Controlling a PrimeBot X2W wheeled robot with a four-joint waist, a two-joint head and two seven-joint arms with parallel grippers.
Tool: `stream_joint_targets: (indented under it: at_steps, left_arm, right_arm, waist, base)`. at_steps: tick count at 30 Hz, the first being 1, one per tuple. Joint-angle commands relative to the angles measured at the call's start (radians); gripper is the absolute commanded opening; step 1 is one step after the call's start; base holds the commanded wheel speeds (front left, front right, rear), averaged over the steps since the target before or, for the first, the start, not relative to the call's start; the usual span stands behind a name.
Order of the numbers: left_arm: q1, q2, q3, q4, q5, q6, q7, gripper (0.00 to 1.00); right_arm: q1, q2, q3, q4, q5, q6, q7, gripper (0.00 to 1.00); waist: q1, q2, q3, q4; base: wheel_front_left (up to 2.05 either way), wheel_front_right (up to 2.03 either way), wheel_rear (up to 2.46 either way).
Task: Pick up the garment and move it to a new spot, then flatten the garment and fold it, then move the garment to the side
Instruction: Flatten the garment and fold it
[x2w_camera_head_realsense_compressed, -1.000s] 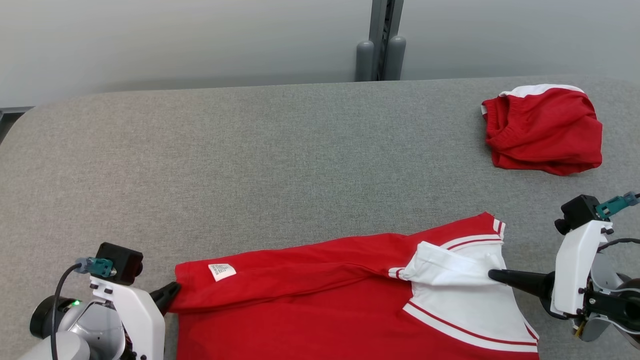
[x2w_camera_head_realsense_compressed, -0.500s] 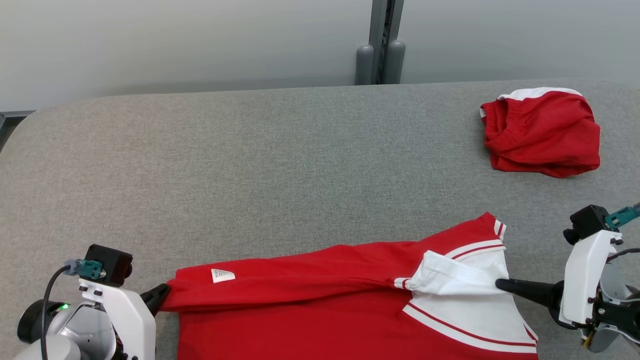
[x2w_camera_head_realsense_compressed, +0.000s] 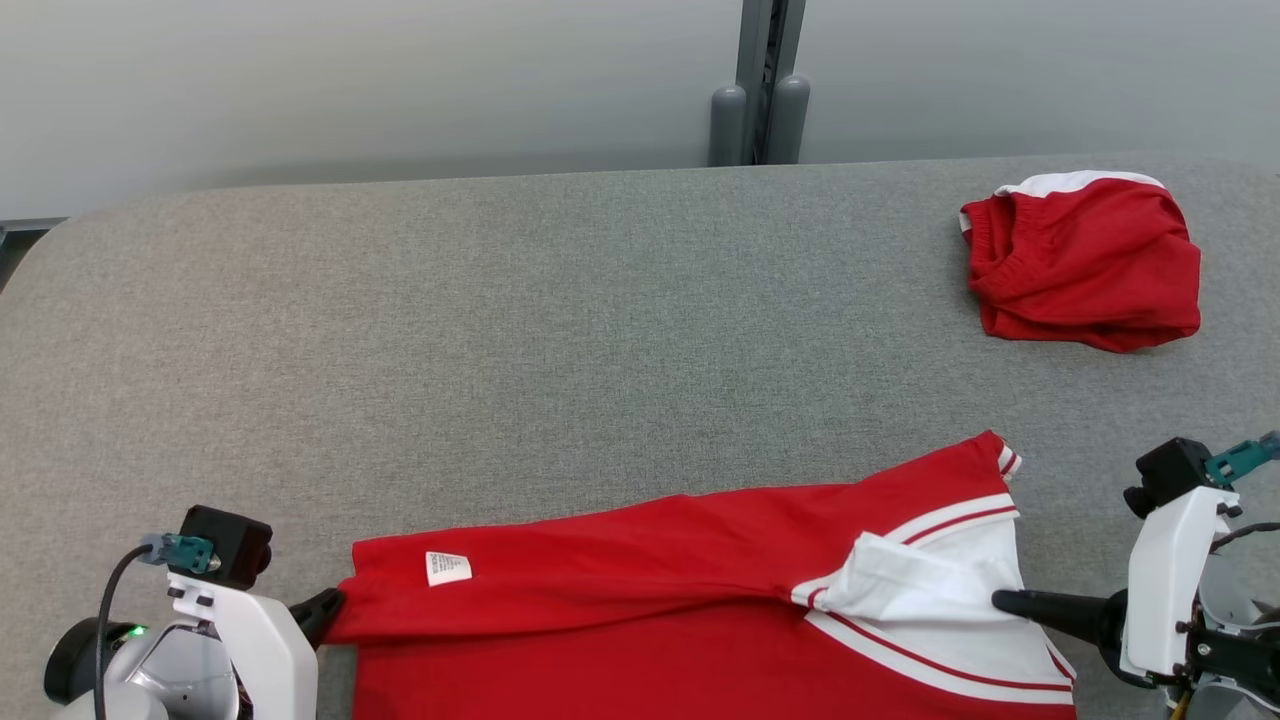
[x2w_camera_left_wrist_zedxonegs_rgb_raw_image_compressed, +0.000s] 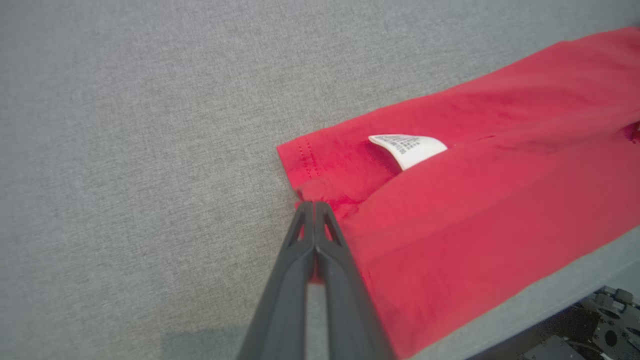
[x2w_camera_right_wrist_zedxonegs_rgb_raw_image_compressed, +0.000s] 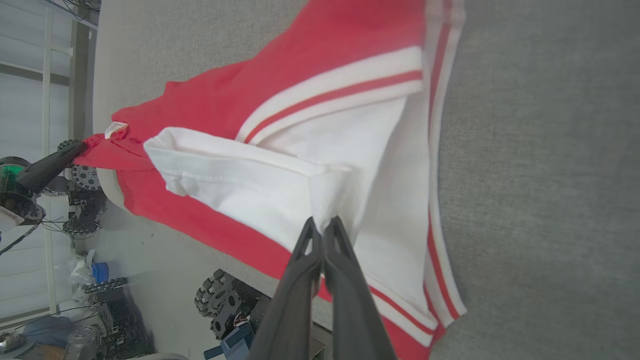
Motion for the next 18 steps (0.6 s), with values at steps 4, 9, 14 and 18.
stream_joint_targets:
  at_steps: [4,9,14,18]
  left_arm:
    - [0.010,-0.005,-0.010,0.014,-0.005,-0.004,0.010,0.05]
    - [0.022,-0.010,-0.014,0.022,-0.016,0.002,0.015,1.00]
    - [0.029,0.003,0.002,0.013,-0.021,0.015,0.001,1.00]
    - [0.046,0.012,0.025,-0.003,-0.019,0.037,-0.040,1.00]
  right_arm:
    - [0.016,0.004,0.007,0.000,0.013,0.000,0.022,0.39]
    - [0.028,0.004,0.003,-0.002,0.020,0.000,0.027,1.00]
    - [0.040,-0.014,-0.008,-0.012,0.031,0.000,0.018,1.00]
    - [0.058,-0.031,-0.042,-0.033,0.048,0.000,-0.035,1.00]
  waist:
    - [0.0000,0.0000,-0.003,-0.001]
    - [0.0000,0.0000,-0.012,-0.001]
    - [0.0000,0.0000,-0.019,0.000]
    - [0.0000,0.0000,-0.026,0.002]
  base:
    - [0.00,0.00,0.00]
    - [0.00,0.00,0.00]
    - [0.00,0.00,0.00]
    - [0.00,0.00,0.00]
